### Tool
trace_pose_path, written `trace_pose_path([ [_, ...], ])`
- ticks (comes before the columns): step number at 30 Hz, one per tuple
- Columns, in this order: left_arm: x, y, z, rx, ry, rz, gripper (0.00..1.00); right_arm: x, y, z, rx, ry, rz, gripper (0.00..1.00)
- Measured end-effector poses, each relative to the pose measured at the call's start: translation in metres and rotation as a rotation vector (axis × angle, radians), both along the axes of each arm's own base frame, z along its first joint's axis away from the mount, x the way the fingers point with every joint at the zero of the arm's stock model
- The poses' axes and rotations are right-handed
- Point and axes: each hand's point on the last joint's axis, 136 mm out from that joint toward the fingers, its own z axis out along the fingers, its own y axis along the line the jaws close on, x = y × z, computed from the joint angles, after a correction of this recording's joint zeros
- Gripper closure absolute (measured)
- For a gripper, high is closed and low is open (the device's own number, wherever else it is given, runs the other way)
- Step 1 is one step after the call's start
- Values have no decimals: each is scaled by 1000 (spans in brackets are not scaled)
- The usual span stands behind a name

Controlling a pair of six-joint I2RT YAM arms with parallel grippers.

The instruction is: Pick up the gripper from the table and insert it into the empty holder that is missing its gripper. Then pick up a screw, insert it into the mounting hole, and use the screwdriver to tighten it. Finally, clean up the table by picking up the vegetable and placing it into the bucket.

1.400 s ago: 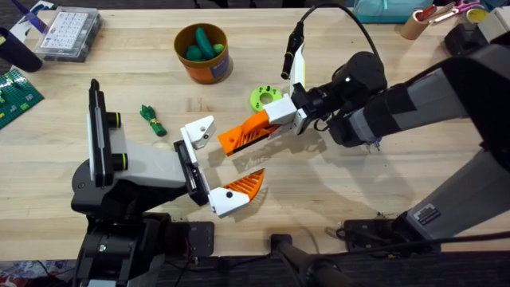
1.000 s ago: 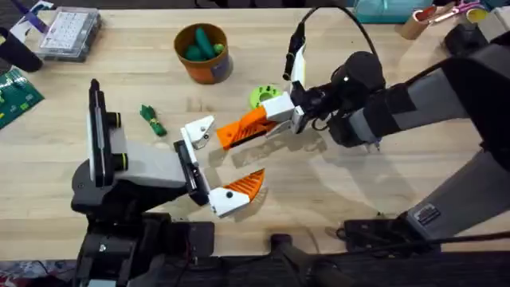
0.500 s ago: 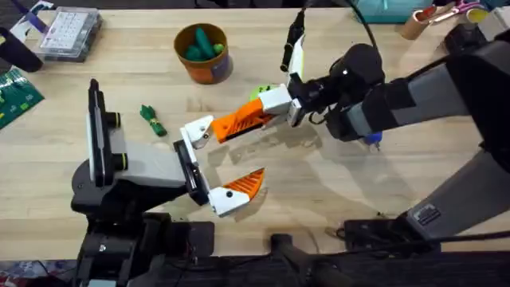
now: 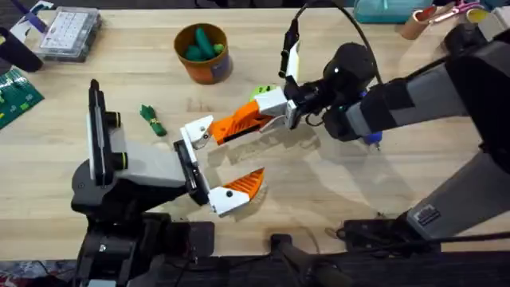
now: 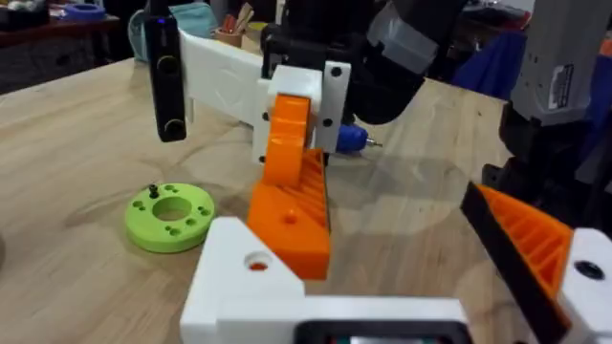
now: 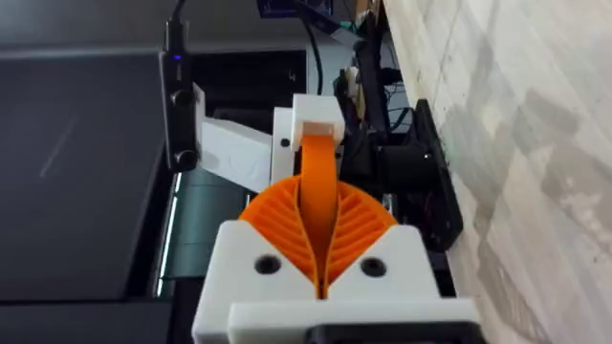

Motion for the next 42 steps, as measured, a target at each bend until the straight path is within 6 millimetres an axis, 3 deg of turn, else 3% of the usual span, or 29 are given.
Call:
trace_pose_path([
  [10,0,0,0,-2,4,-1,14,0,8,0,10,-22,-18,983],
  [19,0,0,0,-6,13,-1,14,-5,27,-3,-7,5,-32,983],
  [31,6,4,0,-12,30,39,14,3,44,-3,-41,0,-3,984],
  [42,9,5,0,-11,27,59,14,5,48,-3,-41,-28,5,986],
])
